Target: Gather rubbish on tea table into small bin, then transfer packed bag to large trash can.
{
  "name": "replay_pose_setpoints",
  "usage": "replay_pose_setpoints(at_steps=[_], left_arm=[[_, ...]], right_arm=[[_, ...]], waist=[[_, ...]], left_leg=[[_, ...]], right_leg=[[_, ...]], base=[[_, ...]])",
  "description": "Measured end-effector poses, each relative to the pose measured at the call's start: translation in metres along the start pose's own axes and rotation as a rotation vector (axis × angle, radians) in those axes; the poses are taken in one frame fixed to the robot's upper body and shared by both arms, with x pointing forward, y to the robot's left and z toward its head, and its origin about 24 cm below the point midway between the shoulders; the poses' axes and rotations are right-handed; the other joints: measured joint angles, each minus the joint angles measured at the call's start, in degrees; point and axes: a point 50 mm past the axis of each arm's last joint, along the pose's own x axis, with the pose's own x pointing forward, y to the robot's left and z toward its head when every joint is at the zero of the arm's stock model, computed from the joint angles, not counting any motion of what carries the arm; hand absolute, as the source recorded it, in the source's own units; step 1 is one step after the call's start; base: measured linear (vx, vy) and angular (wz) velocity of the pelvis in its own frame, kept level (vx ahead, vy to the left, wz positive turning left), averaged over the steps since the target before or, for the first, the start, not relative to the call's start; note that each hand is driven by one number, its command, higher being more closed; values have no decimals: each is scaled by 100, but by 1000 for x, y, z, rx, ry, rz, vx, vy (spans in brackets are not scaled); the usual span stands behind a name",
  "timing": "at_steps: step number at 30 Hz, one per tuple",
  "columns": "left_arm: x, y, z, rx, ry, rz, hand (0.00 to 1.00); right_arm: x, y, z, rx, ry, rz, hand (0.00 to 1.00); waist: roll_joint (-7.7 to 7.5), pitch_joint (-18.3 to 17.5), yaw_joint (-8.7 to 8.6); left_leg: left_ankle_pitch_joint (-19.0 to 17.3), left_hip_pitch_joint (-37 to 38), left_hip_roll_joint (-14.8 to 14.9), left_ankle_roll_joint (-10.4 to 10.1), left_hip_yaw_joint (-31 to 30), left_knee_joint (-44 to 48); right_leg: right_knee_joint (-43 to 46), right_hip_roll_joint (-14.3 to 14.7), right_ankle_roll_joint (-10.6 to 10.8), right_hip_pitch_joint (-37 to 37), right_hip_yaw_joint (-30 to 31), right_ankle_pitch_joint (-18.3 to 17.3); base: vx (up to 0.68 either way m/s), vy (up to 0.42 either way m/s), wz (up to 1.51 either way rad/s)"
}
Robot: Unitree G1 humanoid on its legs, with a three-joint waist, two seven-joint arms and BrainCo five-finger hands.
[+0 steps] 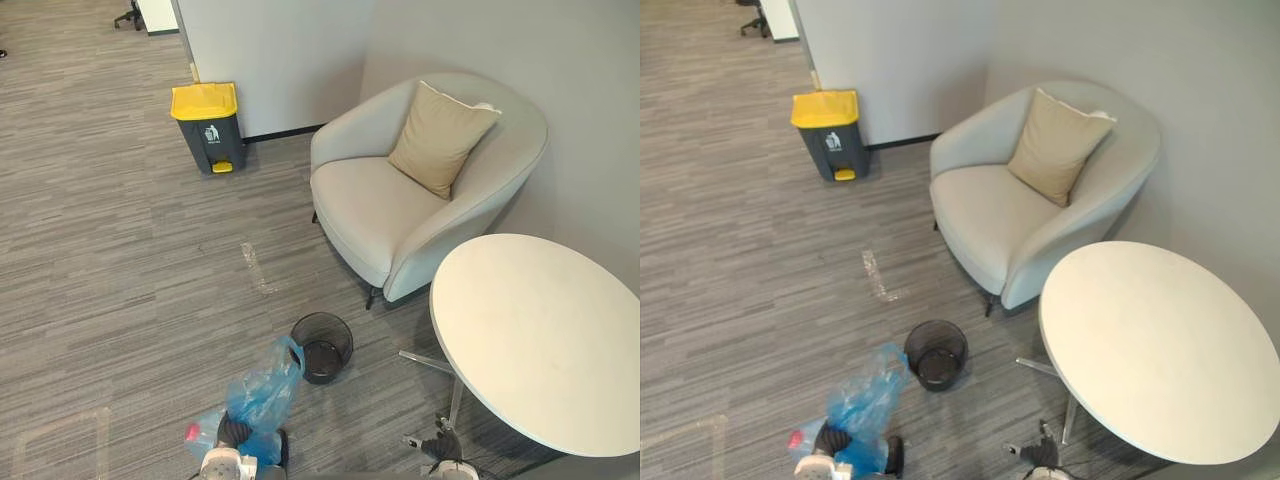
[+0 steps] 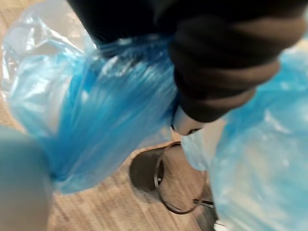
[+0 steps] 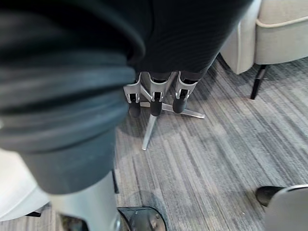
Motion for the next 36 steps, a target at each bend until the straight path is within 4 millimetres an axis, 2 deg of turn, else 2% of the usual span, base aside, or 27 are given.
replay_pose_setpoints(at_steps=[7,9,12,13,14,15,16,17,18,19,20,21,22,24,26,27,28,29,30,31,32,33,34,36], left_arm=[[2,0,-2,0,19,1,100],[5,0,4,-11,3,2,100],[13,3,37,-66,-106,17,100],[12,3,40,-78,-119,18,100],[12,3,42,-80,-125,16,100],[12,3,47,-89,-146,17,100],[12,3,48,-92,-149,17,100],[11,0,51,-99,-160,9,100],[11,-3,52,-96,-164,-1,100],[10,-6,52,-86,-165,-14,100],[11,-8,54,-78,-173,-21,100],[11,-8,54,-77,-171,-21,100],[11,-5,52,-66,-169,-18,100],[13,-5,56,-54,-179,-22,100],[13,-8,53,-56,-175,-29,100],[10,-10,48,-49,-162,-38,100],[9,-11,46,-37,-159,-47,100],[9,-11,46,-27,-160,-47,100],[9,-10,43,-24,-153,-46,100],[10,-4,43,-13,-155,-30,100],[10,-2,42,-6,-155,-26,100],[10,-2,39,0,-141,-28,100],[13,1,39,18,-132,-22,100],[14,-1,44,20,-145,-27,100]], right_arm=[[6,5,8,23,0,10,0],[6,3,8,23,-2,7,0],[18,-3,36,39,-69,-20,0],[22,-6,46,37,-96,-29,0],[23,-7,49,36,-104,-33,0],[24,-8,54,45,-115,-44,0],[24,-10,55,51,-119,-52,0],[24,-9,54,65,-116,-66,0],[24,-12,52,63,-107,-73,0],[24,-16,48,59,-93,-85,0],[23,-13,46,63,-87,-80,0],[22,-11,46,68,-86,-76,0],[21,-5,44,77,-77,-63,0],[20,-4,42,83,-65,-61,0],[21,-4,42,79,-58,-58,0],[20,-3,41,71,-51,-48,0],[20,-2,40,65,-49,-42,0],[19,0,38,61,-44,-33,0],[18,3,36,50,-40,-18,0],[15,9,34,63,-35,-4,0],[14,10,32,63,-36,-1,0],[14,8,35,61,-52,2,0],[15,8,37,60,-60,5,0],[16,5,39,68,-72,-1,0]], waist=[[-9,68,12],[-19,120,11],[89,464,86],[106,530,91],[117,536,87],[82,530,94],[61,518,89],[-42,501,25],[8,483,-3],[88,453,-77],[98,447,-92],[125,435,-90],[73,375,-84],[36,362,-85],[109,366,-40],[164,355,-28],[238,398,-54],[275,441,-99],[336,498,-142],[176,554,-207],[133,582,-204],[117,646,-226],[7,677,-283],[56,703,-387]], left_leg=[[-99,-13,-132,34,-50,3],[-6,-207,-223,124,-235,43],[98,-1187,-350,199,-634,558],[228,-1310,-416,287,-568,557],[170,-1337,-422,344,-463,558],[-304,-1360,-355,687,129,606],[-487,-1364,-331,773,422,663],[-861,-1270,-210,945,1497,809],[-822,-1208,-49,1084,2174,951],[-771,-1103,188,1085,2980,1193],[-832,-1021,164,1028,2888,1208],[-814,-1019,142,974,2808,1198],[-783,-1009,-11,922,2663,1147],[-856,-1044,-206,927,2536,1212],[-1163,-1073,-272,926,2448,1382],[-1256,-1000,-300,927,2399,1375],[-1283,-881,-298,935,2294,1321],[-1294,-754,-300,894,2182,1183],[-1345,-449,-311,787,2113,724],[-1523,-327,-358,722,2188,964],[-1600,-272,-325,853,2085,1220],[-1707,-96,-358,815,2006,1184],[-1813,31,-408,705,1966,1210],[-1909,91,-387,689,1751,1221]], right_leg=[[44,-110,65,-6,-81,-99],[117,-142,82,-127,-283,-129],[413,-159,90,-649,-860,-136],[506,-198,88,-698,-1043,-138],[556,-229,83,-697,-1133,-141],[662,-323,51,-658,-1332,-160],[667,-378,48,-628,-1418,-155],[744,-620,15,-505,-1639,-130],[848,-677,29,-418,-1784,-144],[1244,-745,60,-377,-2047,-169],[1588,-862,56,-499,-2123,-171],[1517,-872,77,-492,-2131,-200],[995,-875,161,-416,-2230,-166],[836,-994,215,-422,-2304,-6],[1377,-1199,254,-535,-2299,20],[2269,-1399,-288,-870,-2156,4],[2976,-1416,-706,-1239,-1773,93],[3460,-1224,-571,-1519,-1163,-34],[3928,-782,-306,-1929,-624,-244],[4067,-649,-311,-2321,-481,-518],[4129,-609,-298,-2445,-464,-585],[4109,-486,-273,-2671,-451,-659],[3567,-282,-360,-2920,-452,-651],[2624,57,-348,-3201,-609,-353]], base=[[-6,2,8],[-10,18,59],[-39,26,95],[-44,54,86],[-24,107,88],[5,94,70],[73,117,113],[151,124,115],[228,170,151],[255,197,112],[197,164,85],[173,163,57],[105,118,48],[112,130,53],[101,117,23],[110,129,13],[109,131,28],[172,149,47],[238,132,56],[315,80,42],[336,-31,17],[331,-80,16],[327,-71,22],[357,-44,56]])
